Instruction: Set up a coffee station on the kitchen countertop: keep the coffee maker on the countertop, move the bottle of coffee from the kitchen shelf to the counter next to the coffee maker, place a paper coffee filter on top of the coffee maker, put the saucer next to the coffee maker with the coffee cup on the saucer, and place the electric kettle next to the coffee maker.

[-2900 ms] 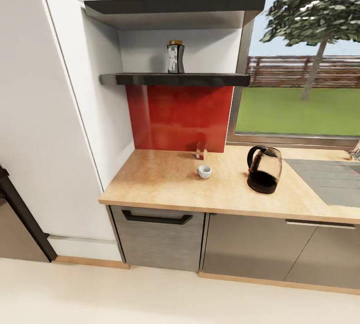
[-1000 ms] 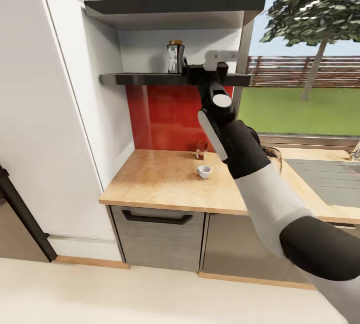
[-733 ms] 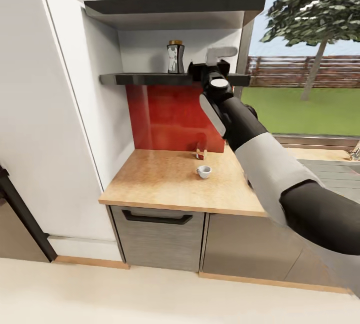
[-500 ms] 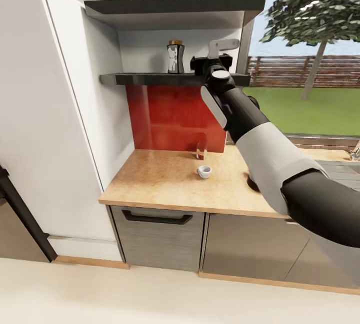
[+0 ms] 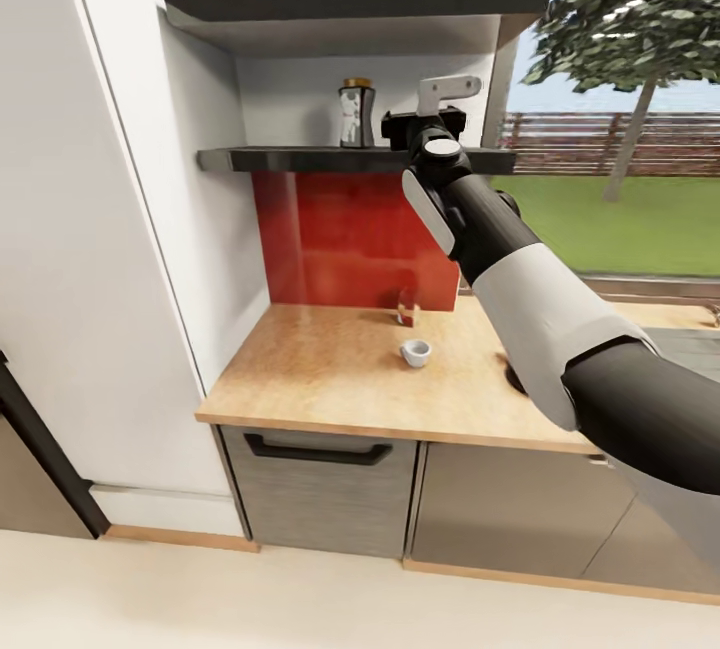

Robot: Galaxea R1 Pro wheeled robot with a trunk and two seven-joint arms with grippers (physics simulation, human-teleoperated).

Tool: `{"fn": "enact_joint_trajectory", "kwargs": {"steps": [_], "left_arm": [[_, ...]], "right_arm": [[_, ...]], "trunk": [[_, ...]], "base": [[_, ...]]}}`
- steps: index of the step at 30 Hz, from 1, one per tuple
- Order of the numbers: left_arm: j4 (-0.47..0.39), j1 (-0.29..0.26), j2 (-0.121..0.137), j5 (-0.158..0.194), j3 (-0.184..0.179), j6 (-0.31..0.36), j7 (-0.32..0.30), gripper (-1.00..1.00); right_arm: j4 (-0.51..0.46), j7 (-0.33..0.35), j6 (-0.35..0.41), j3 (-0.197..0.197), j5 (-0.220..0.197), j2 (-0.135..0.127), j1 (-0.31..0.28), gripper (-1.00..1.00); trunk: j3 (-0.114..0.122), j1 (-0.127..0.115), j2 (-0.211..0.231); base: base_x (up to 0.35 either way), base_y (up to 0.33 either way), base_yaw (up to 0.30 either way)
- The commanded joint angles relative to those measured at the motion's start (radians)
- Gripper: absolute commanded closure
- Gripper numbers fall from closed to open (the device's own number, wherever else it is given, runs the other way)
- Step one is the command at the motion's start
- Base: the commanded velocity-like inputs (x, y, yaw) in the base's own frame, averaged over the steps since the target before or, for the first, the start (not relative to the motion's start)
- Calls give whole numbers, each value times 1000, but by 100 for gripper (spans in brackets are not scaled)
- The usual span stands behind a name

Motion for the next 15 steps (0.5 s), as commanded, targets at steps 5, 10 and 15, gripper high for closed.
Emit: {"fn": "enact_joint_trajectory", "kwargs": {"steps": [5, 10, 15], "left_arm": [[2, -1, -1, 6, -9, -4, 2, -100], [2, -1, -2, 6, -9, -5, 2, -100], [2, -1, -2, 6, -9, -6, 2, -100]], "right_arm": [[1, -7, 4, 3, -6, 0, -2, -100], [4, -7, 4, 2, -6, 0, -2, -100], [2, -8, 5, 1, -79, 0, -2, -100]], "trunk": [[-2, 1, -2], [-2, 1, -2], [-2, 1, -2]], "base": [[290, 216, 0], [284, 231, 0], [282, 234, 0]]}}
